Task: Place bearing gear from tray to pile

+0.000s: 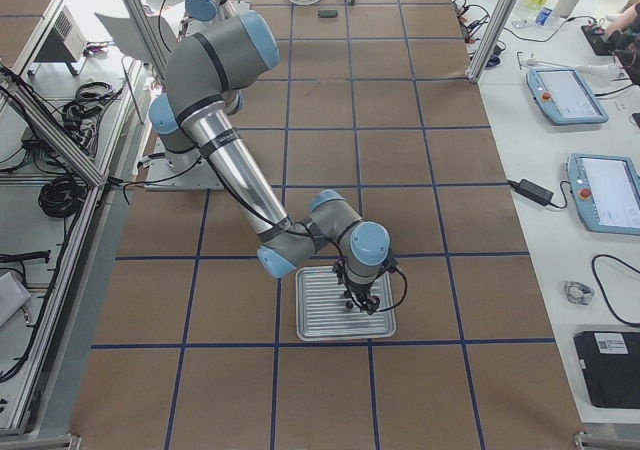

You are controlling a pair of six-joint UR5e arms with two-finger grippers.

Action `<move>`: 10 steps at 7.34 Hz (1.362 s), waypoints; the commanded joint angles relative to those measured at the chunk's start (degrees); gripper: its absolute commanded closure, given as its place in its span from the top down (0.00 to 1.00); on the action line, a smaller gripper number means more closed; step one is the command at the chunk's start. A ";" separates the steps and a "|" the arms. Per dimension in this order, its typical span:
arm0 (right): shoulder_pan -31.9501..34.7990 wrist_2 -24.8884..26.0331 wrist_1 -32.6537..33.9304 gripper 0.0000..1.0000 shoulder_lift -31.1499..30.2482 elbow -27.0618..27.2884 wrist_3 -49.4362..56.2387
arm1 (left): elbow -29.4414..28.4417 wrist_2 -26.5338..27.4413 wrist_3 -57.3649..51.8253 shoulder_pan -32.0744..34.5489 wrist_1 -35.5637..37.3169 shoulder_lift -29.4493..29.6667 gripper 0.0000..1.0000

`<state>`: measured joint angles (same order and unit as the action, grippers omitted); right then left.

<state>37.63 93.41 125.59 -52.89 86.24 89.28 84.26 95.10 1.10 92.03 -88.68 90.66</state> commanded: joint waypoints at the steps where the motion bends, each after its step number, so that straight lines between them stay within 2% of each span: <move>1: -0.10 -0.07 0.01 1.00 0.33 0.07 2.90 | -0.06 -0.01 -0.05 -0.01 0.00 0.05 1.00; 5: -0.10 -0.59 -0.43 1.00 1.04 0.25 2.91 | -0.32 -0.09 -0.05 -0.01 0.00 0.31 1.00; 7: -0.10 -0.51 -0.69 0.89 1.04 0.25 3.78 | -0.33 -0.18 -0.05 0.08 0.17 0.48 1.00; 8: -0.10 -0.51 -0.78 0.87 1.04 0.25 3.79 | -0.33 -0.18 -0.05 0.08 0.18 0.40 1.00; 9: -0.10 -0.51 -0.87 0.77 1.04 0.25 3.79 | -0.33 -0.09 -0.05 0.08 0.18 0.31 1.00; 10: -0.10 -0.51 -0.78 0.63 1.04 0.25 3.71 | -0.33 -0.09 -0.05 0.08 0.26 0.40 1.00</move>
<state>37.53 92.90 124.79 -51.86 86.49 93.02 83.94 94.98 1.05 92.10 -88.49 91.03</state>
